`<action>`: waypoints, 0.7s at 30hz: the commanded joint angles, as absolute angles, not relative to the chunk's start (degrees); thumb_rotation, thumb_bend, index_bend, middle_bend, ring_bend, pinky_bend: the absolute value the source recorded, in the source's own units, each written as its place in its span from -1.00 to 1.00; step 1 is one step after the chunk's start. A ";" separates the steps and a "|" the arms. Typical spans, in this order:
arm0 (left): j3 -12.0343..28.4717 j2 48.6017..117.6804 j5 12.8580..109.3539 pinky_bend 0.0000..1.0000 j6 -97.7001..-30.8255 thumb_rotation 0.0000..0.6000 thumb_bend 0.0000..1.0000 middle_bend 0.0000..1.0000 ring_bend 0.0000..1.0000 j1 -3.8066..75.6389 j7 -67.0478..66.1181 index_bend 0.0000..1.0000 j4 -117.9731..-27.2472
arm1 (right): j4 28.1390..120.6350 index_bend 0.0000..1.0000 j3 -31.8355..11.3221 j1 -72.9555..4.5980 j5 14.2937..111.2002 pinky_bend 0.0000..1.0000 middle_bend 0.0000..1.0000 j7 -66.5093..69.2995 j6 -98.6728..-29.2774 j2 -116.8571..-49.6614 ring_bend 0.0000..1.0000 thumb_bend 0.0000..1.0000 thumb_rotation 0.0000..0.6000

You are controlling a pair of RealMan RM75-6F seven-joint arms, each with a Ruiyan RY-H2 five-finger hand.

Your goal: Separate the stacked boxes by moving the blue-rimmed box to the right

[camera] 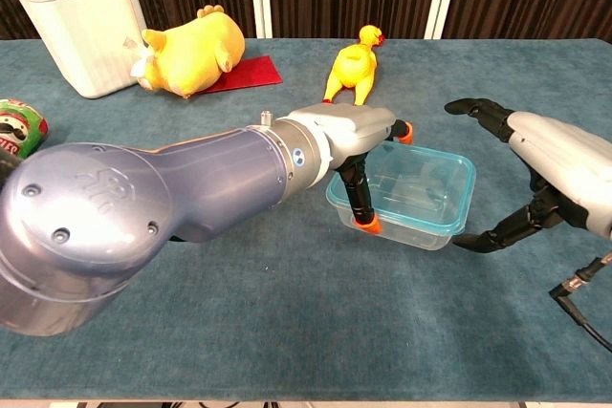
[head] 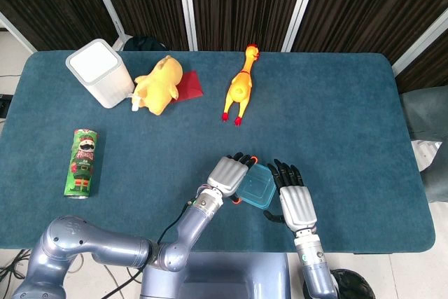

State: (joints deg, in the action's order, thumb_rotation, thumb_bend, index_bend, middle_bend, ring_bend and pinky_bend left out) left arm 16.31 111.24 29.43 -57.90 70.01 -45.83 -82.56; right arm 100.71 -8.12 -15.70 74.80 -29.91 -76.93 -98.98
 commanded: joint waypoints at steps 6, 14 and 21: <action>16.42 111.12 29.14 -0.37 -58.09 1.00 -0.75 -0.53 -0.66 69.80 -45.87 -0.59 -82.67 | 100.47 -1.00 -8.99 -15.86 72.98 -1.00 -1.00 -29.92 -77.61 -99.83 -1.00 -0.71 1.00; 16.42 110.99 28.83 -0.37 -57.75 1.00 -0.75 -0.53 -0.66 69.59 -45.71 -0.59 -82.66 | 100.34 -1.00 -8.94 -16.09 72.40 -1.00 -1.00 -29.77 -77.88 -100.10 -1.00 -0.71 1.00; 16.42 111.05 29.04 -0.37 -58.03 1.00 -0.75 -0.53 -0.66 69.61 -45.84 -0.59 -82.61 | 100.50 -1.00 -8.70 -16.02 72.21 -1.00 -1.00 -29.58 -78.13 -99.79 -1.00 -0.70 1.00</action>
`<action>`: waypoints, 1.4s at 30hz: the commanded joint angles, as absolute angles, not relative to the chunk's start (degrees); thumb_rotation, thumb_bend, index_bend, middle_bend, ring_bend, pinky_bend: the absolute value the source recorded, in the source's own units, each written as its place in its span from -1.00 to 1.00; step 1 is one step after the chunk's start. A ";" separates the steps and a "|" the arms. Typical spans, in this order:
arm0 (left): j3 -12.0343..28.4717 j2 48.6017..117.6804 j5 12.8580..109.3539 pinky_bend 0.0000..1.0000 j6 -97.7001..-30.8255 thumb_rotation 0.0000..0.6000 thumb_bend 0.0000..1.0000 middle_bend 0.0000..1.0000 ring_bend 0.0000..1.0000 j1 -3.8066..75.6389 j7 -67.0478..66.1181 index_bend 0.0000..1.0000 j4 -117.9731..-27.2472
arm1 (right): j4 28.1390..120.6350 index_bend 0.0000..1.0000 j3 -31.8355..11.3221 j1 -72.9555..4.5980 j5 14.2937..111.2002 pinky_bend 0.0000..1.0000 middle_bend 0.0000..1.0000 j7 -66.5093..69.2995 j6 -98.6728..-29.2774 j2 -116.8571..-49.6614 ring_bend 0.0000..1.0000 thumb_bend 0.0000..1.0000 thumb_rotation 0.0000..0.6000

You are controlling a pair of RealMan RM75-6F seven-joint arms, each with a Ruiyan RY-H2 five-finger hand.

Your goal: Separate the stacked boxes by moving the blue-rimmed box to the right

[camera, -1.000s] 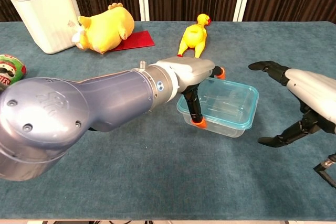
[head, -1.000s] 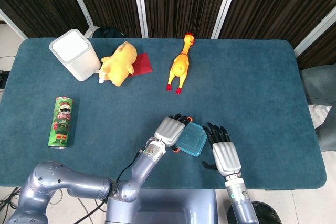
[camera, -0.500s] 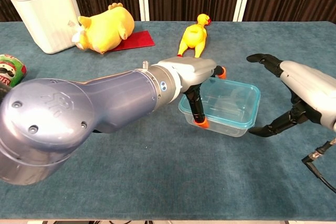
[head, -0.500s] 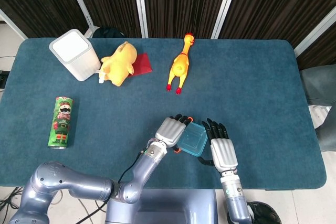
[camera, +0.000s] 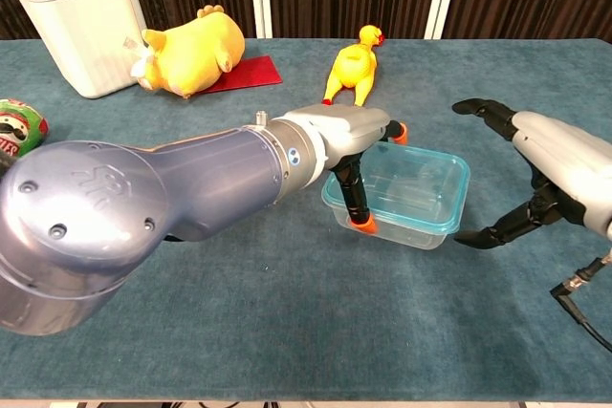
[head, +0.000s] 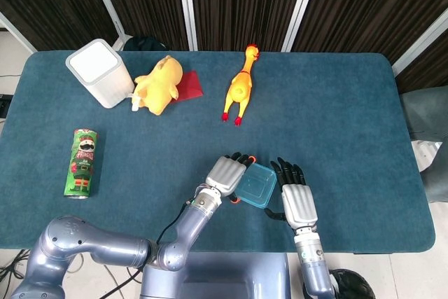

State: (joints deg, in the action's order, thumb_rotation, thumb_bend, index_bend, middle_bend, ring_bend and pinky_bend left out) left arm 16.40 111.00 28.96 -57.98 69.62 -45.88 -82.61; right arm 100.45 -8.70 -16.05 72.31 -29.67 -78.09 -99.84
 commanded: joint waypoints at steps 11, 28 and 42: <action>16.76 111.63 29.32 -0.37 -58.50 1.00 -0.75 -0.53 -0.66 69.89 -46.10 -0.59 -82.39 | 100.57 -1.00 -8.53 -15.94 71.24 -1.00 -1.00 -29.13 -78.24 -99.54 -1.00 -0.70 1.00; 16.58 111.71 28.64 -0.37 -58.19 1.00 -0.75 -0.53 -0.66 69.73 -46.54 -0.60 -82.26 | 101.20 -1.00 -8.32 -16.14 71.15 -1.00 -1.00 -28.25 -78.83 -100.46 -1.00 -0.70 1.00; 16.82 112.09 29.04 -0.37 -58.30 1.00 -0.75 -0.53 -0.66 69.71 -46.37 -0.60 -82.11 | 101.42 -1.00 -8.34 -16.27 70.42 -1.00 -1.00 -28.63 -79.16 -100.77 -1.00 -0.71 1.00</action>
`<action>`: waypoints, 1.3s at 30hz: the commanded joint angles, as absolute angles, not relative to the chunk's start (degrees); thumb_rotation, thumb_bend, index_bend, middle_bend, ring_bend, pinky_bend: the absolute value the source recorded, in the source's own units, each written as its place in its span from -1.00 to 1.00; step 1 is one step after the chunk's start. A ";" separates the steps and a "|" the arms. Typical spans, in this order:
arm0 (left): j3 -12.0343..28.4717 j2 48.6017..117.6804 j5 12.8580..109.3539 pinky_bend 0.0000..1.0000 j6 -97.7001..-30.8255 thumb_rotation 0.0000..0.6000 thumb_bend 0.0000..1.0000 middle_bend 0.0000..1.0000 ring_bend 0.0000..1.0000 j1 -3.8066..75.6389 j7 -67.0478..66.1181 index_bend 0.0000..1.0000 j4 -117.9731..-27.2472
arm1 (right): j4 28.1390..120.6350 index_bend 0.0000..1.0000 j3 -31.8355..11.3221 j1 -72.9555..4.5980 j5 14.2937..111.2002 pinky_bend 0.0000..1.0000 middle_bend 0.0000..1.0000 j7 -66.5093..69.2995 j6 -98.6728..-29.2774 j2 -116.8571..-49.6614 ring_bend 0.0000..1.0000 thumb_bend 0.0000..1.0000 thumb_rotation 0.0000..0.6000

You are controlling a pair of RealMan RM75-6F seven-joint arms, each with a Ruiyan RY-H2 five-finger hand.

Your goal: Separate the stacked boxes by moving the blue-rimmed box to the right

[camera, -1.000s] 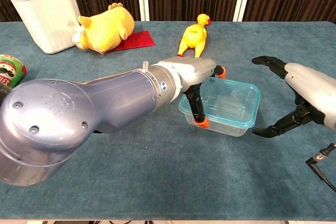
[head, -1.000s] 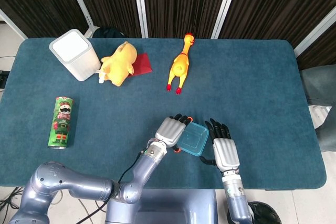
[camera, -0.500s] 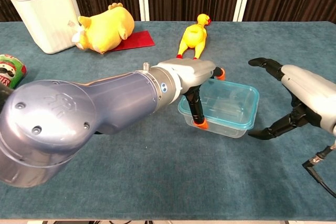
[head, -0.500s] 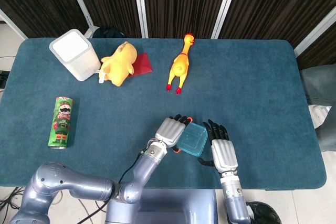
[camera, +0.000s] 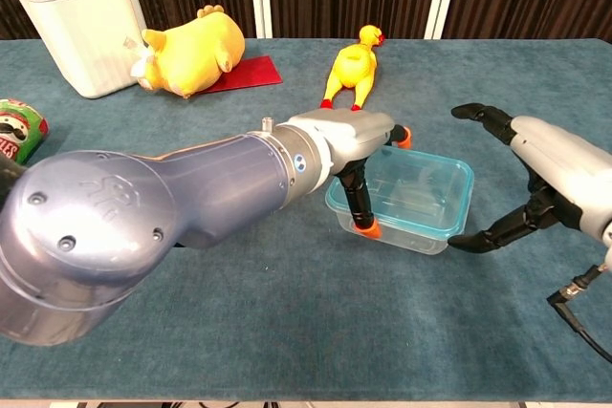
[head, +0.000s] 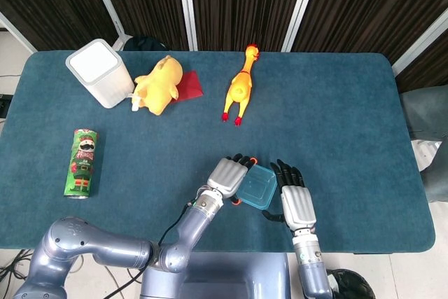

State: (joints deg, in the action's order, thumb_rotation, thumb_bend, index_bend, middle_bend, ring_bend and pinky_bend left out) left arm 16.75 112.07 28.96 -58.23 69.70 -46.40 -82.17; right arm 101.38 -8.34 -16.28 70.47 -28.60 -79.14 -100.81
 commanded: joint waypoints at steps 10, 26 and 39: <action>17.01 111.70 29.22 -0.37 -58.63 1.00 -0.75 -0.53 -0.66 69.45 -46.31 -0.60 -82.50 | 101.33 -1.00 -8.16 -16.24 69.83 -1.00 -1.00 -28.60 -79.14 -100.43 -1.00 -0.71 1.00; 16.44 112.78 29.53 -0.37 -57.99 1.00 -0.75 -0.53 -0.66 69.45 -46.18 -0.60 -82.28 | 101.30 -1.00 -8.37 -16.50 69.33 -1.00 -1.00 -28.61 -79.43 -101.46 -1.00 -0.71 1.00; 16.43 113.34 29.33 -0.35 -57.94 1.00 -0.75 -0.53 -0.66 69.61 -46.65 -0.60 -81.74 | 102.89 -1.00 -8.89 -16.47 68.44 -1.00 -1.00 -27.96 -79.72 -101.83 -1.00 -0.71 1.00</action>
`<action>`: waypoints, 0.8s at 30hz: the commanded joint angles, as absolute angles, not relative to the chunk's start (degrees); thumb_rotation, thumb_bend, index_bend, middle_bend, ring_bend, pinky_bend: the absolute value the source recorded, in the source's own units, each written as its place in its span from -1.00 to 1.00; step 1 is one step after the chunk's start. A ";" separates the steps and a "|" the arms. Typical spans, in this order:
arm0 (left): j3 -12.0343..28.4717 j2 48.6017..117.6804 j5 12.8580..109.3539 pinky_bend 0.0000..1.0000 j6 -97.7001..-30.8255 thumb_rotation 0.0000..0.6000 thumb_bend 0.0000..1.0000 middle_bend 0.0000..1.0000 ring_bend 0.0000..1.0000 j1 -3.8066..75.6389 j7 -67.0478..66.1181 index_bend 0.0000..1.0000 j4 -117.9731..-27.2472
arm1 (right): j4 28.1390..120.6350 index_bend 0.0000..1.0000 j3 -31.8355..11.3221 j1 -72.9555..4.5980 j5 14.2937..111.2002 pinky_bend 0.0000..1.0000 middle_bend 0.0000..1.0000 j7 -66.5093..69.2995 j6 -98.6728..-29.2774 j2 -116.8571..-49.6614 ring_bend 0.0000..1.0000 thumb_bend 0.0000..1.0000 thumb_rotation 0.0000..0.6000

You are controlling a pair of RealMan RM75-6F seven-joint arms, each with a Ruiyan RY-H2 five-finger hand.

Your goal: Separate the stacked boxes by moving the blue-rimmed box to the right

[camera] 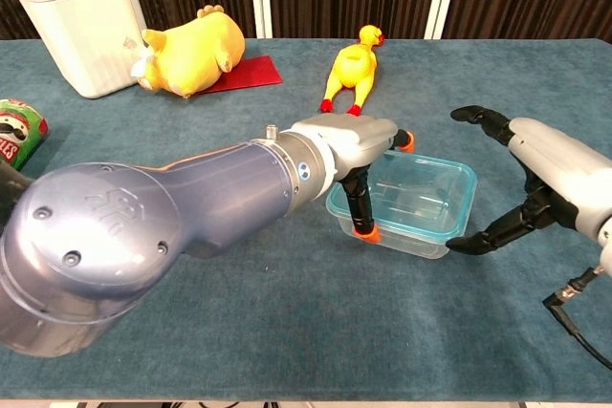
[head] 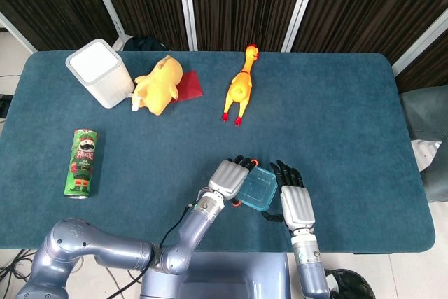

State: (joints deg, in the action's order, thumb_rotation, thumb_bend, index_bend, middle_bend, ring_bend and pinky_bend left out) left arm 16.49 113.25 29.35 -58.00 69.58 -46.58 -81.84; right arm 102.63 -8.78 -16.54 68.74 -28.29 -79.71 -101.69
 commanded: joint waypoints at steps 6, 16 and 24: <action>16.58 113.64 29.21 -0.34 -57.74 1.00 -0.75 -0.53 -0.66 69.82 -46.88 -0.60 -81.59 | 103.85 -1.00 -9.72 -16.37 66.79 -1.00 -1.00 -27.62 -79.93 -102.25 -1.00 -0.70 1.00; 16.22 113.75 28.82 -0.29 -57.48 1.00 -0.70 -0.53 -0.62 70.24 -47.99 -0.60 -81.45 | 104.72 -1.00 -10.35 -16.47 65.79 -1.00 -1.00 -26.91 -80.11 -102.63 -1.00 -0.71 1.00; 16.33 113.43 28.09 -0.29 -57.11 1.00 -0.70 -0.54 -0.62 70.56 -48.66 -0.61 -81.73 | 105.49 -1.00 -11.30 -16.68 64.70 -1.00 -1.00 -26.59 -80.29 -102.71 -1.00 -0.71 1.00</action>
